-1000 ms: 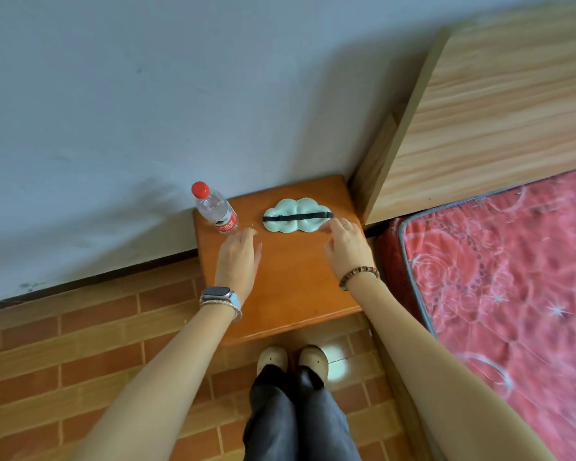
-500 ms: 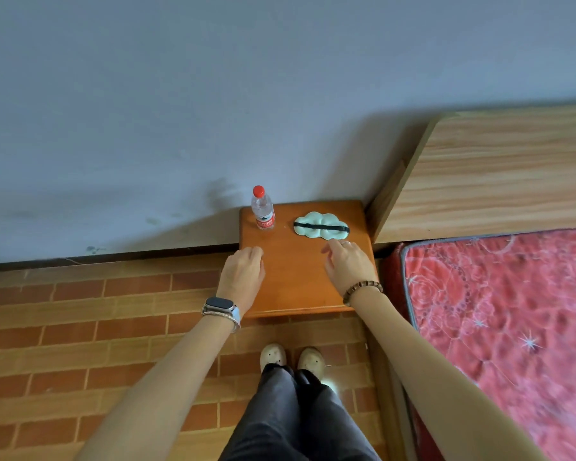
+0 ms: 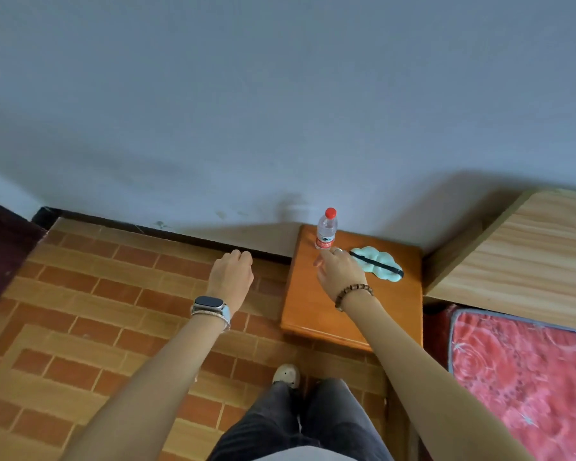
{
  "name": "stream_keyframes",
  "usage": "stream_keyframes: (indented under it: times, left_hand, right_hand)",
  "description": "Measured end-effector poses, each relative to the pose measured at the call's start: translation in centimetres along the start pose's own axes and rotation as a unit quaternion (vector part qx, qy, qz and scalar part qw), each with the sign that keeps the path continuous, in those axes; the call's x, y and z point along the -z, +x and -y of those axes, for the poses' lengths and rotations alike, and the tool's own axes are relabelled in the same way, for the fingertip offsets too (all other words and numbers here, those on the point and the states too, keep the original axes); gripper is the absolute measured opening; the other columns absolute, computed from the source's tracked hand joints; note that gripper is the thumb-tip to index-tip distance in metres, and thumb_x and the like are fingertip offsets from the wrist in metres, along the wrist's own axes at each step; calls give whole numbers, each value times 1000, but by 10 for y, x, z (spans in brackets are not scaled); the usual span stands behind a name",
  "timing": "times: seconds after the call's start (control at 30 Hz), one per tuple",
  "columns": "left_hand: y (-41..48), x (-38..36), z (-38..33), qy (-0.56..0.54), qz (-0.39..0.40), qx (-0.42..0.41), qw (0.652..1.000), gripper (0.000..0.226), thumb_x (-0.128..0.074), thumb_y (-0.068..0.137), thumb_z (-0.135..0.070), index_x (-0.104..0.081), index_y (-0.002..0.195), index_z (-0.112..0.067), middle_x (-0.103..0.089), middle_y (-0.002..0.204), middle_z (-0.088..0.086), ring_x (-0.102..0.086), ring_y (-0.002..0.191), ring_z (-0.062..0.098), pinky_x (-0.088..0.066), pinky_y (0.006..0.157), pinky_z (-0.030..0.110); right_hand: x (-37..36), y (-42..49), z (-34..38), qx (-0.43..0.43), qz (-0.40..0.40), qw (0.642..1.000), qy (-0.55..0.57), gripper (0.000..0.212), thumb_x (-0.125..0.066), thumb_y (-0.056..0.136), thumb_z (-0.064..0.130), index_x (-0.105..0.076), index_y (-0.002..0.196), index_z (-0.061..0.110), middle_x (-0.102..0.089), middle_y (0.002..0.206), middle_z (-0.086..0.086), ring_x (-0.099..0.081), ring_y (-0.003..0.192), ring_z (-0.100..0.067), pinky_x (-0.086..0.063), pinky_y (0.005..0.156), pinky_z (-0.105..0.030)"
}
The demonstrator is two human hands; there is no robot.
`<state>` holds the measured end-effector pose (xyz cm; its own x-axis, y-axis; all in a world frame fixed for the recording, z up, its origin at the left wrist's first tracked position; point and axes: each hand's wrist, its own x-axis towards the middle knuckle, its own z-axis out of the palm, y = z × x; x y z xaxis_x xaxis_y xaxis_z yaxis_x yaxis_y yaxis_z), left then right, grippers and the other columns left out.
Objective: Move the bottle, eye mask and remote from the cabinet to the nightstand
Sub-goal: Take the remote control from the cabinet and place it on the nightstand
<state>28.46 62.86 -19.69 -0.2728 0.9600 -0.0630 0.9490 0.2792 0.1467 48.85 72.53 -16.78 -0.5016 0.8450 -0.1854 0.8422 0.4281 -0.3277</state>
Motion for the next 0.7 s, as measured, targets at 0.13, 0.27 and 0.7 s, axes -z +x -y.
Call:
stream_keyframes:
  times: [0.13,0.27,0.7]
  left_hand:
    - [-16,14,17,14,-3,47,999,16,-45,95,-16,-60,96,-12,-61,90,5,-56,80,23,-49,73,36]
    - [-37,22,18,11,-7,100,995,14,-46,95,-17,-60,98,-14,-61,93,4,-57,83,22,-49,76,35]
    - [-179,8,-4,-70,-73,299,949,12,-50,92,-14,-60,98,-10,-60,93,7,-56,84,26,-47,73,38]
  right_hand:
    - [3,7,25,47,5,999,-3,18,-49,94,19,-62,106,16,-61,106,-5,-59,97,-25,-50,80,-35]
    - [6,6,39,98,20,995,-8,19,-48,95,18,-63,108,18,-60,107,-4,-58,97,-23,-51,78,-33]
    - [-9,-38,82,276,119,952,-53,25,-42,98,19,-61,114,18,-58,117,-5,-56,106,-24,-52,87,-37]
